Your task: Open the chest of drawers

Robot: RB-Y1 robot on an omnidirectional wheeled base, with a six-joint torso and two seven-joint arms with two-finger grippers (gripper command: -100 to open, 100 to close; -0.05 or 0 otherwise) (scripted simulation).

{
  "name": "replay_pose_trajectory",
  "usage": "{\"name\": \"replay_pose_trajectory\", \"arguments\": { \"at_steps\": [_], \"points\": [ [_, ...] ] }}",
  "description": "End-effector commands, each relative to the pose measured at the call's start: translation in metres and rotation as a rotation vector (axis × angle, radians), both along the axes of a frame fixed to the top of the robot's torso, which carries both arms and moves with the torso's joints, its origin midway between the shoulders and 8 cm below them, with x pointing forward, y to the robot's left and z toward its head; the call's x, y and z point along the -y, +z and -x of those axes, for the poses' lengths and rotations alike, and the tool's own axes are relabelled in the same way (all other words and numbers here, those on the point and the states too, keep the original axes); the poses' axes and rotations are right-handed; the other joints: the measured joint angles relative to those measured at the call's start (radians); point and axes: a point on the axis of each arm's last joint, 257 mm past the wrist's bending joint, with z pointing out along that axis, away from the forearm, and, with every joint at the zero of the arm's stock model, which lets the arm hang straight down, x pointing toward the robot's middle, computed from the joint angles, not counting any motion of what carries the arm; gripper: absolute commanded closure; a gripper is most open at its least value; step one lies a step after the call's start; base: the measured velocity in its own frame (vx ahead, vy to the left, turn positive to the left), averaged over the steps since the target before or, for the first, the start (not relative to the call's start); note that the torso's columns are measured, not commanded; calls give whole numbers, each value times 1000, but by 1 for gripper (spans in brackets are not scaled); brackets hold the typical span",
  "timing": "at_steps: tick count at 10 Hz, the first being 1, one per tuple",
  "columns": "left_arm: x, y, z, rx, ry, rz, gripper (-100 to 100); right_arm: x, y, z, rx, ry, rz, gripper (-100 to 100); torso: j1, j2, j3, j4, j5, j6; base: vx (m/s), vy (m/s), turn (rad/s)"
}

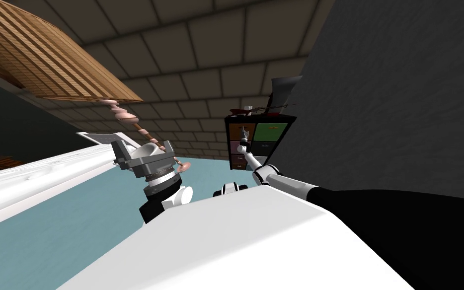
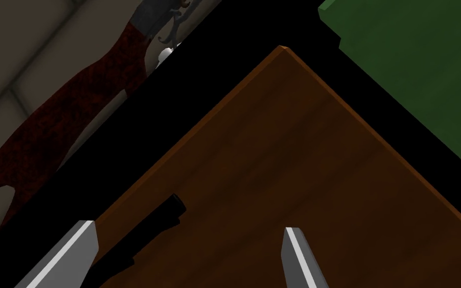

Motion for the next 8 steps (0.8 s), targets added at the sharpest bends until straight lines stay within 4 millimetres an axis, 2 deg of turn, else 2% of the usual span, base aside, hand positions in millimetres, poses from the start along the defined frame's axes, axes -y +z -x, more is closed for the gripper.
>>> {"name": "replay_pose_trajectory", "arguments": {
  "at_steps": [1, 8],
  "points": [
    [0, 0, 0, 0, 0, 0, 0, 0, 2, -12, -24, 23, -37, -100, -1, -1, -1, 0, 0, 1, -37, -27, -4],
    [0, 0, 0, 0, 0, 0, 0, 17, 22, -43, -76, 93, -125, -100, -13, -4, -3, 5, -1, 11, -49, -40, -6]
  ]
}}
